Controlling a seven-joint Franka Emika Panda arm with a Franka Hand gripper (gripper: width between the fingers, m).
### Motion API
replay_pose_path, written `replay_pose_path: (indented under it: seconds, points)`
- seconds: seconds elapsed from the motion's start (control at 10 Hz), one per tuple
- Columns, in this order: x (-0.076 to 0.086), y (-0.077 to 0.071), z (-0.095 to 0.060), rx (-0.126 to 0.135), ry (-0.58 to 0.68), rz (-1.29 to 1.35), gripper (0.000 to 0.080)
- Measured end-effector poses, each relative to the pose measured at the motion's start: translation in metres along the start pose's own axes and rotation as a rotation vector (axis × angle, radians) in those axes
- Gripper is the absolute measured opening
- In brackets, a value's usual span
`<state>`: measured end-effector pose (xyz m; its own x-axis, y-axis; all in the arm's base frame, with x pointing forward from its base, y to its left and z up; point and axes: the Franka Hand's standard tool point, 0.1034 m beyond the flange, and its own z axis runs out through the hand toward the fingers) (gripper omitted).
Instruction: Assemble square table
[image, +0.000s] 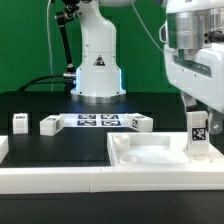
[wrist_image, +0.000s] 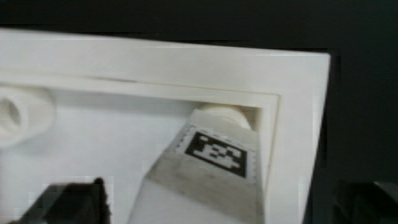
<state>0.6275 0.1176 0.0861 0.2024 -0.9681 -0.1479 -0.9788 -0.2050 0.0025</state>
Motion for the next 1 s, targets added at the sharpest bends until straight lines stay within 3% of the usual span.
replay_pose_path:
  seconds: [0.6,1.0]
  points:
    - [0.0003,-0.0001,0.0005,0.001,0.0,-0.453,0.0649]
    - [-0.002,-0.0025,-0.0033,0.026,0.02,-0.837,0.0649]
